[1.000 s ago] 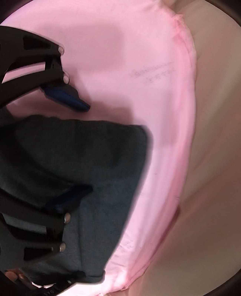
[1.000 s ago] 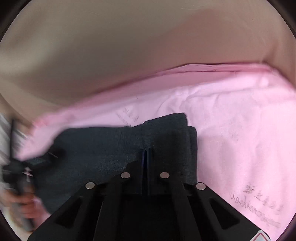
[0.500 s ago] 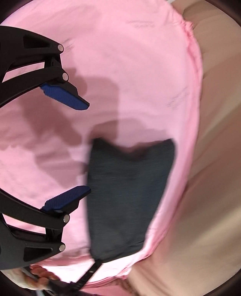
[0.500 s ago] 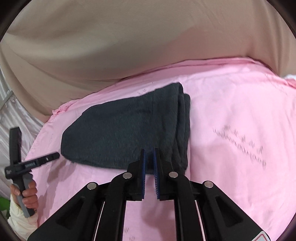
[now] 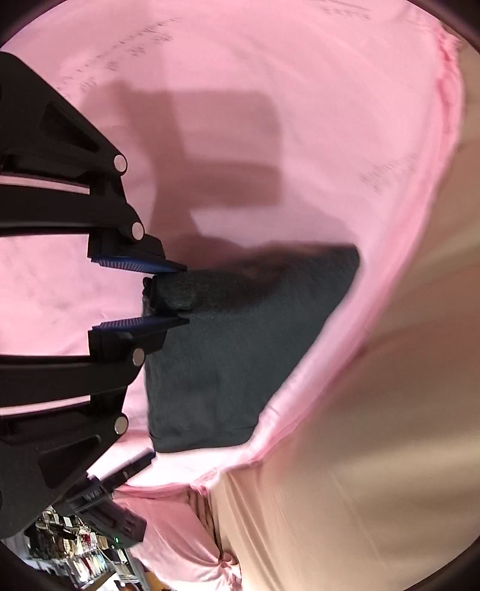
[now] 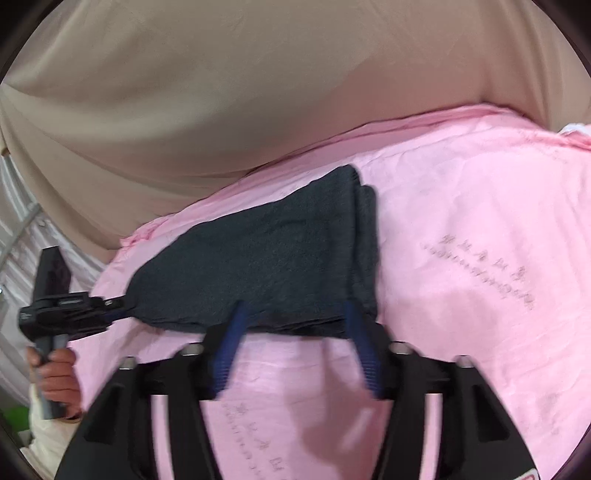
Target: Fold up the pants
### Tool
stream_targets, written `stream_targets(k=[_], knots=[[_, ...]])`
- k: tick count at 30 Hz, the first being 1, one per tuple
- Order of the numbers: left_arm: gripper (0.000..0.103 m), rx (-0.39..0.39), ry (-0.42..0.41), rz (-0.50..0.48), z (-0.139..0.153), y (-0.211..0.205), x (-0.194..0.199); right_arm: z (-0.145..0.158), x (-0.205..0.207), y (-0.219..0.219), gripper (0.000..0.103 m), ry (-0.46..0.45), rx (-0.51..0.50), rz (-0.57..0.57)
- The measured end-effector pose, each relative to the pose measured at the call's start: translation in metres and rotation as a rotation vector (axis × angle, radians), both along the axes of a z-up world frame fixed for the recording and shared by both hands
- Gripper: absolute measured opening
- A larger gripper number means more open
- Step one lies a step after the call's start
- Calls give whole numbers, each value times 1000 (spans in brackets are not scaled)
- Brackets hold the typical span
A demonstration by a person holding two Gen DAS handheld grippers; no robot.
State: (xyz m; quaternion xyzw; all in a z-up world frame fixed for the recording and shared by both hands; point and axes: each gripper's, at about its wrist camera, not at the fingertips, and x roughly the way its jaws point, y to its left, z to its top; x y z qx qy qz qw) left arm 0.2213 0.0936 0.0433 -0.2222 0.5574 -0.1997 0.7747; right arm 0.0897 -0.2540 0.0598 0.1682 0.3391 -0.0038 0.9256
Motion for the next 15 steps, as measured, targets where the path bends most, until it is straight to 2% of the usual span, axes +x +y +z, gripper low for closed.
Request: stream_targets(k=[1, 3, 6, 7, 8, 10, 11, 13, 15], knots=[[22, 45, 60, 21, -18, 3, 6, -2, 0, -3, 65, 17, -3, -14], [25, 6, 98, 59, -31, 11, 5, -2, -5, -8, 65, 19, 34, -29], [22, -14, 89, 121, -15, 23, -7, 10, -14, -4, 63, -38, 16, -24], [23, -16, 65, 141, -3, 26, -13, 16, -16, 1, 58, -60, -6, -8], [23, -18, 7, 167, 13, 30, -19, 18, -16, 6, 54, -66, -21, 5], [26, 9, -102, 205, 43, 29, -22, 21, -11, 16, 29, -67, -41, 36], [29, 1, -130, 211, 50, 23, -21, 19, -5, 20, 24, -53, -39, 59], [37, -15, -148, 175, 59, 9, -7, 12, 6, 25, 7, -21, -46, 86], [37, 7, -110, 133, 43, -12, 25, -2, 20, 22, 5, 43, -82, 69]])
